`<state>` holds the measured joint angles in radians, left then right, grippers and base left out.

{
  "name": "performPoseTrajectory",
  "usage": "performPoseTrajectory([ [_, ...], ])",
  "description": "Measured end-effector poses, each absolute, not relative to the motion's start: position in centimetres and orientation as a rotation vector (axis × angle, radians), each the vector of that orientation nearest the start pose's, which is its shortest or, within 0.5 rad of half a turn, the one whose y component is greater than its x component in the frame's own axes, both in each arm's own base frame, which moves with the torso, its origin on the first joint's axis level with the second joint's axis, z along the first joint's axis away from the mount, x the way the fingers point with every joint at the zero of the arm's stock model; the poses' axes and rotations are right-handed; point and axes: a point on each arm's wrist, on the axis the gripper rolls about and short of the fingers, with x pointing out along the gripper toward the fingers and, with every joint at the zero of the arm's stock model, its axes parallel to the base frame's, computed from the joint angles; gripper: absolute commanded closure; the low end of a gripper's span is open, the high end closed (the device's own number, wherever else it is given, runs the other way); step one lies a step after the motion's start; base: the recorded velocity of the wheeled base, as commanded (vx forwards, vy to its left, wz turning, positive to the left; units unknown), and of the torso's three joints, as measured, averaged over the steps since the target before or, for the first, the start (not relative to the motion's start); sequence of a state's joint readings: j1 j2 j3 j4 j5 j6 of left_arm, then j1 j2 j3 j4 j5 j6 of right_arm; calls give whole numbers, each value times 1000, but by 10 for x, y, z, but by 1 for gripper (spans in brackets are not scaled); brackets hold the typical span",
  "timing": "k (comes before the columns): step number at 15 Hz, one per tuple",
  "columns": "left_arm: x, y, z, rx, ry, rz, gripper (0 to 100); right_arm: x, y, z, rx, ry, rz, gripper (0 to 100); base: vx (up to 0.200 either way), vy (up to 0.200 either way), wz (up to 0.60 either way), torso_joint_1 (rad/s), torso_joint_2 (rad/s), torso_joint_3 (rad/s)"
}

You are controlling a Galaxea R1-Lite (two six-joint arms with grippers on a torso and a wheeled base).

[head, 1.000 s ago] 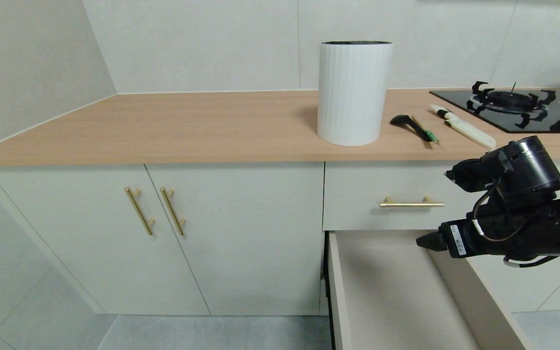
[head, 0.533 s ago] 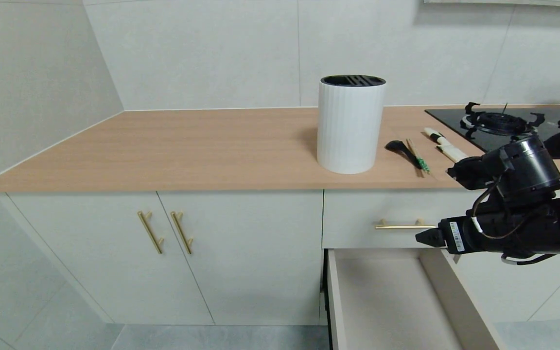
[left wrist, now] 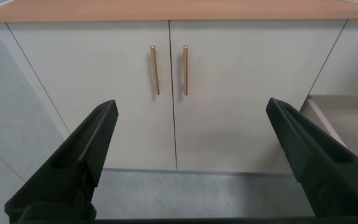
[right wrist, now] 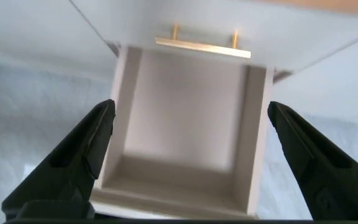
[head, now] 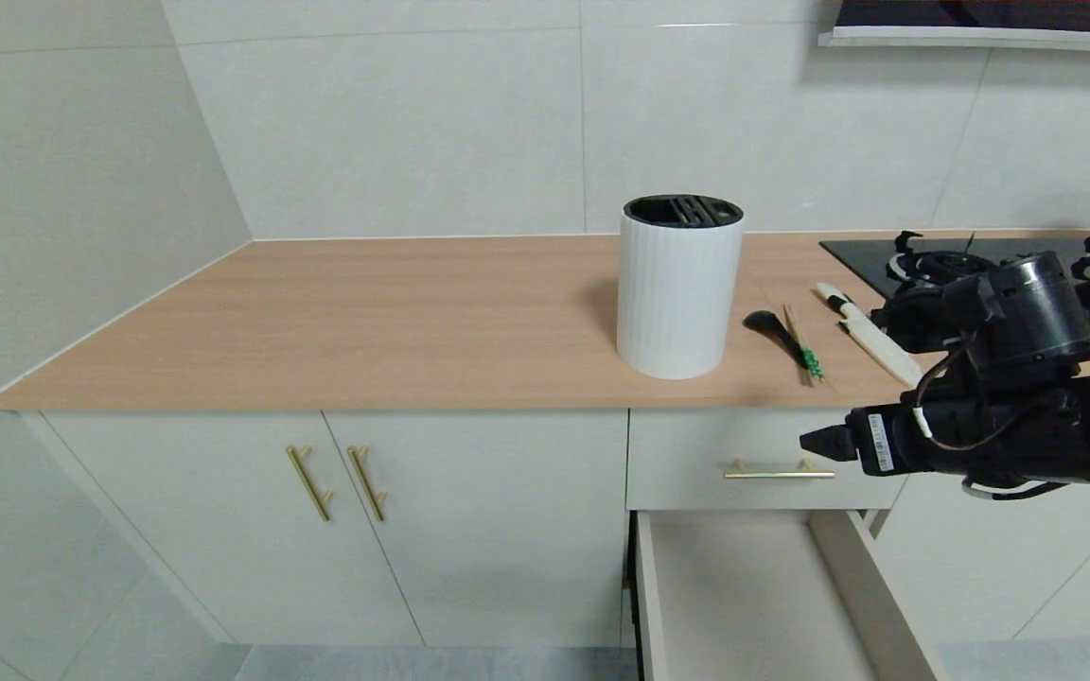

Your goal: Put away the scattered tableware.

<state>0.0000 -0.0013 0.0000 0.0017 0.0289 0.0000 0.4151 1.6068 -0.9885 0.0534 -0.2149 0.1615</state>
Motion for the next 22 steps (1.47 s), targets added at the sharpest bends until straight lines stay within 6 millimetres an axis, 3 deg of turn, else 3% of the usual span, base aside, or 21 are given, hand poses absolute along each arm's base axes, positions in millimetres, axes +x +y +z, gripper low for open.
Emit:
performPoseTrajectory([
  [3, -23, 1, 75, 0, 0, 29, 0, 274, 112, 209, -24, 551, 141, 0, 0, 0, 0, 0, 0, 0],
  [7, -23, 1, 75, 0, 0, 29, 0, 318, 118, 224, 70, 494, 63, 0, 0, 0, 0, 0, 0, 0],
  [11, -23, 1, 75, 0, 0, 29, 0, 354, 117, 211, 116, 498, -41, 0, 0, 0, 0, 0, 0, 0],
  [16, -23, 1, 75, 0, 0, 29, 0, 385, 109, 186, 99, 522, -145, 0, 0, 0, 0, 0, 0, 0],
  [22, -23, 1, 75, 0, 0, 29, 0, 401, 107, 168, 91, 551, -167, 0, 0, 0, 0, 0, 0, 0],
])
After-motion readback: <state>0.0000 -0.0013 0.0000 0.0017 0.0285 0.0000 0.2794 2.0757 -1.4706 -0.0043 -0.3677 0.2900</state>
